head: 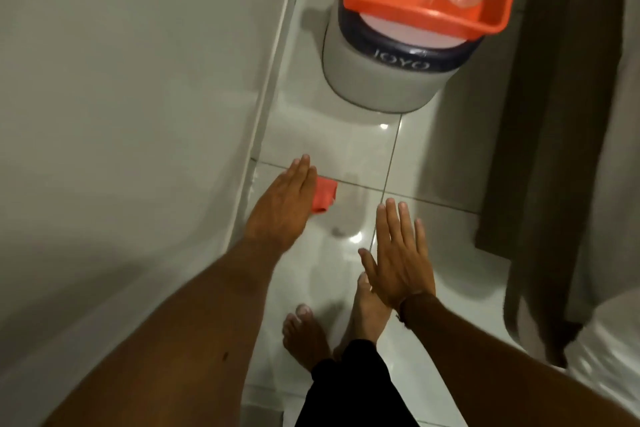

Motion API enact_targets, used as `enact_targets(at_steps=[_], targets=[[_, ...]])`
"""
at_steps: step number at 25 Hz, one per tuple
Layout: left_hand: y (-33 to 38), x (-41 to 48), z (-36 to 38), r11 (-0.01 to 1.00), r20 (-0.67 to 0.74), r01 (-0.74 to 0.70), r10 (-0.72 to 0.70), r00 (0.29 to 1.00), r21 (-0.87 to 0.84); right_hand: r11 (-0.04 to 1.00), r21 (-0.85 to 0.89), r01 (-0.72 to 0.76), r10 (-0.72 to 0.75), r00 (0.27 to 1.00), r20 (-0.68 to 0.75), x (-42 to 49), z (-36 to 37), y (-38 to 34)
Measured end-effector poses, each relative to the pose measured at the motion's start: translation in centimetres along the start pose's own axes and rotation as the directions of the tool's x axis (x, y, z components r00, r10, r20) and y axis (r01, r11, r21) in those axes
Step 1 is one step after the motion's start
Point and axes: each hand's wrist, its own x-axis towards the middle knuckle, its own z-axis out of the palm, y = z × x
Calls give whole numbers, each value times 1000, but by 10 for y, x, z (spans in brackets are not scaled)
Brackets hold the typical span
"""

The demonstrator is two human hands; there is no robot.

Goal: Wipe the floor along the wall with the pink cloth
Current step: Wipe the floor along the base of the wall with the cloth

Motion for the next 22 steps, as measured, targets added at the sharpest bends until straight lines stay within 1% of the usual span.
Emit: enact_targets(at_steps=[2, 4, 6, 7, 8, 10, 11, 12, 13, 15, 17, 19, 22], targets=[[-21, 24, 38, 1000, -77, -21, 22, 997, 11, 1000, -12, 26, -26, 1000, -9, 34, 35, 2], [-39, 44, 75, 993, -176, -23, 43, 984, 115, 998, -34, 46, -47, 998, -29, 68, 69, 3], [-55, 54, 111, 983, -208, -36, 73, 975, 178, 997, -55, 60, -62, 997, -45, 96, 96, 1], [-62, 53, 130, 984, -186, -41, 74, 980, 176, 996, -66, 62, -66, 996, -54, 105, 108, 0], [-68, 50, 152, 985, -132, -38, 61, 989, 169, 995, -75, 64, -69, 996, -62, 115, 122, -1], [-76, 39, 188, 991, 20, -26, 23, 1000, 129, 995, -75, 66, -71, 995, -65, 130, 147, -4], [-78, 33, 201, 995, 67, -9, 2, 998, 99, 995, -74, 63, -67, 996, -62, 135, 158, -5], [-79, 29, 211, 998, 77, 9, -14, 997, 63, 996, -77, 56, -60, 996, -59, 140, 168, -6], [-79, 29, 217, 999, 45, 20, -21, 999, 28, 996, -77, 48, -53, 997, -56, 144, 176, -6], [-77, 36, 220, 1000, -79, 10, -10, 997, 4, 998, -55, 36, -40, 997, -68, 149, 184, -5], [-77, 54, 217, 1000, -151, -7, 11, 989, 24, 1000, -22, 22, -24, 995, -96, 156, 187, -5], [-79, 75, 214, 999, -154, -11, 18, 988, 46, 1000, 12, 15, -13, 993, -121, 166, 189, -5], [-80, 100, 219, 997, -173, 23, -10, 985, 76, 999, 40, 11, -5, 988, -157, 180, 197, -5]])
